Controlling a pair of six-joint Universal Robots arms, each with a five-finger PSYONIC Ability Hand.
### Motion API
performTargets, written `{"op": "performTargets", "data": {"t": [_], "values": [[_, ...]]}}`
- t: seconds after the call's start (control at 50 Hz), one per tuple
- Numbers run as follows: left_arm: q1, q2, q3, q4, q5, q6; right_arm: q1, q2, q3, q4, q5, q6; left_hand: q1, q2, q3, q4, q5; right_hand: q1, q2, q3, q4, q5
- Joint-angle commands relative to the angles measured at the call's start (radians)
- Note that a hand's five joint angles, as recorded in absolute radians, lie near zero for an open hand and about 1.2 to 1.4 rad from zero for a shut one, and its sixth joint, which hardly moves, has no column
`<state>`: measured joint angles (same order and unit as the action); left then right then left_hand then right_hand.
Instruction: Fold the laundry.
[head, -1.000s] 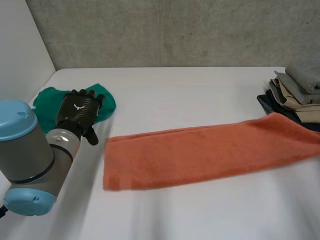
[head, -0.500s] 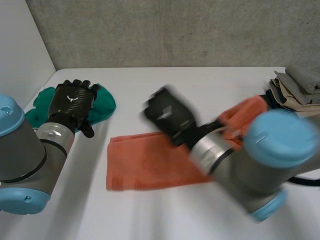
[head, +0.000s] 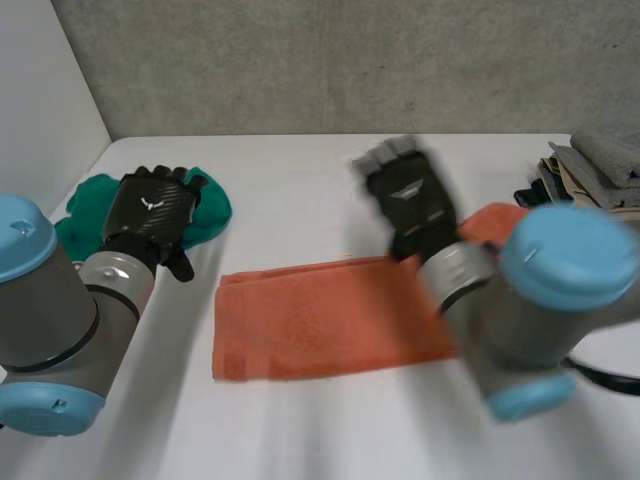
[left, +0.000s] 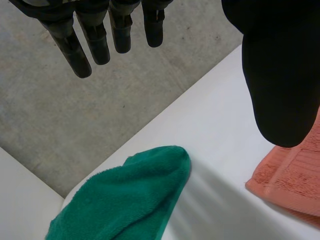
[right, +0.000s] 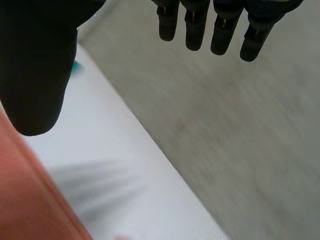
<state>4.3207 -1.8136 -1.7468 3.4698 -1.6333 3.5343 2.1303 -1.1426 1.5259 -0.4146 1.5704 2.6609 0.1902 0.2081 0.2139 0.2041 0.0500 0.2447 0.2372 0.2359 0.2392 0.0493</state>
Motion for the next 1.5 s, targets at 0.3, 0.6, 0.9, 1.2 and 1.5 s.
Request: {"op": "performTargets", "data": {"t": [0.3,0.6,0.9,1.2,1.5], "values": [[-0.015,-0.012,-0.003,0.0,0.001,0.0,-0.297,0.445,-0.463,0.373,-0.171,0.387,-0.016,-0.034,-0.039,-0.03,-0.05,0.272,0.279,0.28,0.277,0.293],[-0.016,-0.003,-0.003,0.0,0.0,0.0,-0.286,0.44,-0.509,0.367,-0.185,0.376,-0.016,-0.034,-0.039,-0.03,-0.05,1.152,1.159,1.16,1.157,1.172],[0.01,0.063,0.004,0.003,-0.003,0.0,0.062,0.168,-0.191,0.148,-0.309,0.376,-0.016,-0.034,-0.039,-0.03,-0.05,1.152,1.159,1.16,1.157,1.172],[0.033,0.051,0.0,0.003,-0.002,-0.009,0.283,0.234,-0.036,-0.064,-0.398,0.298,-0.016,-0.034,-0.039,-0.03,-0.05,1.152,1.159,1.16,1.157,1.172],[0.001,0.068,0.033,0.003,0.001,-0.123,0.237,0.086,-0.038,0.158,-0.297,0.251,-0.016,-0.034,-0.039,-0.03,-0.05,-0.07,-0.063,-0.061,-0.065,-0.049]]}}
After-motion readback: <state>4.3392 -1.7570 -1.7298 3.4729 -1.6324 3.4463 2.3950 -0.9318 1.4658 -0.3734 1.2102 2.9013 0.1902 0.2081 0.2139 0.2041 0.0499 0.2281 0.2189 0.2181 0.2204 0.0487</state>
